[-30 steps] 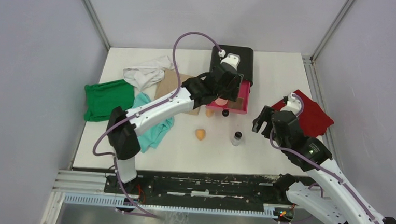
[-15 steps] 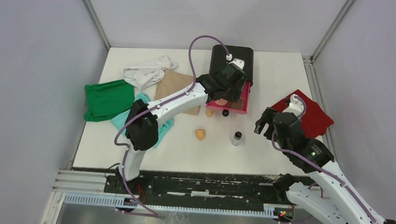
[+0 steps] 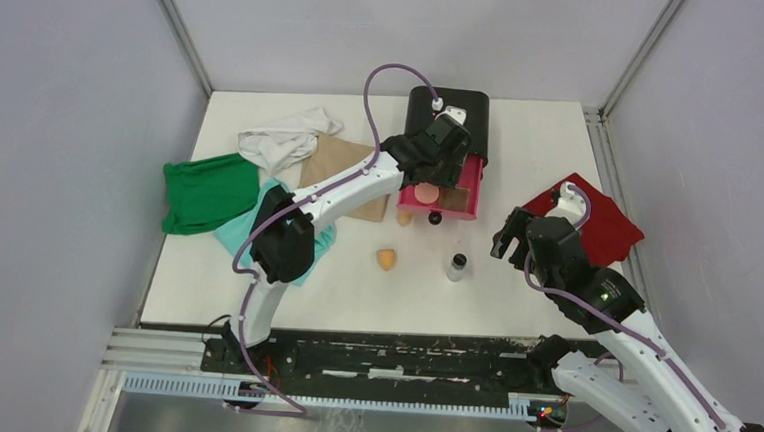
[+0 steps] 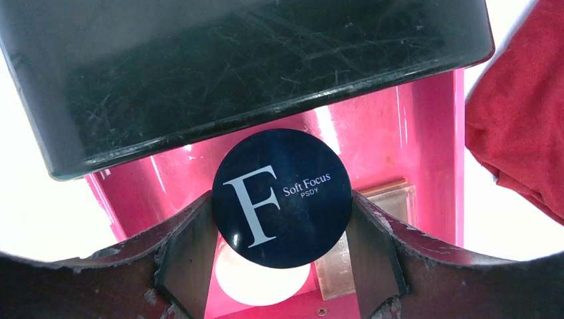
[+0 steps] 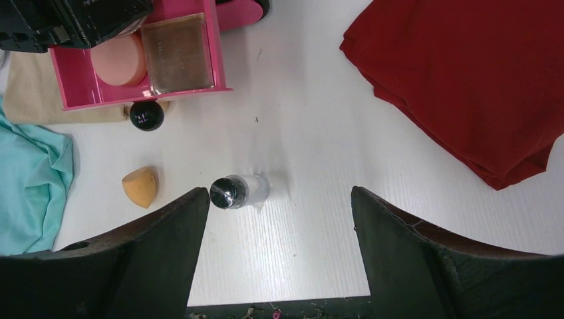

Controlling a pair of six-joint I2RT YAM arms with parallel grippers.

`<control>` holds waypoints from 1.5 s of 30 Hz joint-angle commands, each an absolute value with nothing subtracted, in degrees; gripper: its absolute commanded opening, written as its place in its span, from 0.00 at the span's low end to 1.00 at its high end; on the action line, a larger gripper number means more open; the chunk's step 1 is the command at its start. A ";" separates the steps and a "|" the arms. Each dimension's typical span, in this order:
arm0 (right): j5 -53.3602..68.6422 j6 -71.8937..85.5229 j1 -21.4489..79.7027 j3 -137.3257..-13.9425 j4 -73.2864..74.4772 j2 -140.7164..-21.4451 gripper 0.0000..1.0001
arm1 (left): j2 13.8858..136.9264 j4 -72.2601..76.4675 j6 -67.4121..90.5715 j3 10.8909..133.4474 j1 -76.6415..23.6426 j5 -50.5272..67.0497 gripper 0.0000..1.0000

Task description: Organize the makeup

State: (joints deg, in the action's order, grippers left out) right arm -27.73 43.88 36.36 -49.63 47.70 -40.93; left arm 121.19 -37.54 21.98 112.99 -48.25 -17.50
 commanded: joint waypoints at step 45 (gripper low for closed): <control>-22.33 45.08 36.57 -48.37 41.15 -45.35 0.83 | 108.95 -37.55 20.21 108.86 -51.96 -14.63 0.90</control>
